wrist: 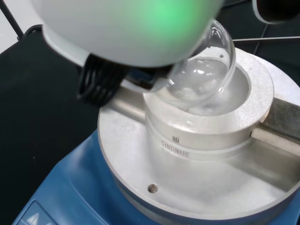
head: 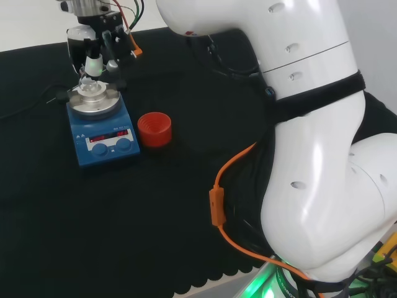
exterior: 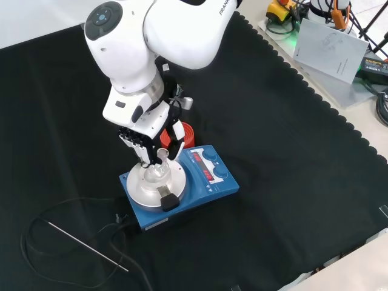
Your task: Place the round-bottom flask on the heater.
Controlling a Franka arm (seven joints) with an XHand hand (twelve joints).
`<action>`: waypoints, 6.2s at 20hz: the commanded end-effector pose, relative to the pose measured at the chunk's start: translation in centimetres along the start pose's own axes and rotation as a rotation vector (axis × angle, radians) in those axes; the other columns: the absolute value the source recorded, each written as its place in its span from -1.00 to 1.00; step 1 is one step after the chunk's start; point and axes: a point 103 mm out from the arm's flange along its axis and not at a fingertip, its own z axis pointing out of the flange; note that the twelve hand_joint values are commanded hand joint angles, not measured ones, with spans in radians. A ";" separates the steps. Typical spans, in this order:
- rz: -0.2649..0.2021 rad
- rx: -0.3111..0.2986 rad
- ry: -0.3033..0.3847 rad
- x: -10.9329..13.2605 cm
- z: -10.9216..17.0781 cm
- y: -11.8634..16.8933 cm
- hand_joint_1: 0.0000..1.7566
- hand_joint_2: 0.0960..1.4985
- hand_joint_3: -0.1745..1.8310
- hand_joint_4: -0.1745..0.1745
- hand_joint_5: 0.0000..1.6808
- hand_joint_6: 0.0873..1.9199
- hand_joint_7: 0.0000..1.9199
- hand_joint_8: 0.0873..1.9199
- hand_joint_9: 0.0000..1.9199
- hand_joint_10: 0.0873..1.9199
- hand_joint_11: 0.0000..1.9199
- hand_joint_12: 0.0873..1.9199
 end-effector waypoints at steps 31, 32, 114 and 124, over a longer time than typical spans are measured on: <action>0.001 -0.021 0.036 -1.9 2.5 -0.2 0.53 -0.64 0.27 -1.00 0.64 -0.46 0.60 -0.46 0.79 -0.70 0.67 -0.15; 0.001 -0.019 0.033 -1.9 2.6 -0.2 0.53 -0.64 0.27 -1.00 0.64 -0.46 0.60 -0.46 0.79 -0.70 0.67 -0.15; 0.079 -0.068 0.095 -9.0 -2.6 -7.9 -0.27 -0.62 -0.01 -0.74 -0.84 -0.30 -0.16 0.12 0.05 -0.10 0.31 0.35; 0.067 -0.004 0.059 -7.1 -3.1 -7.9 -0.25 -0.62 -0.01 -0.76 -0.83 -0.30 -0.16 0.12 0.07 -0.11 0.31 0.35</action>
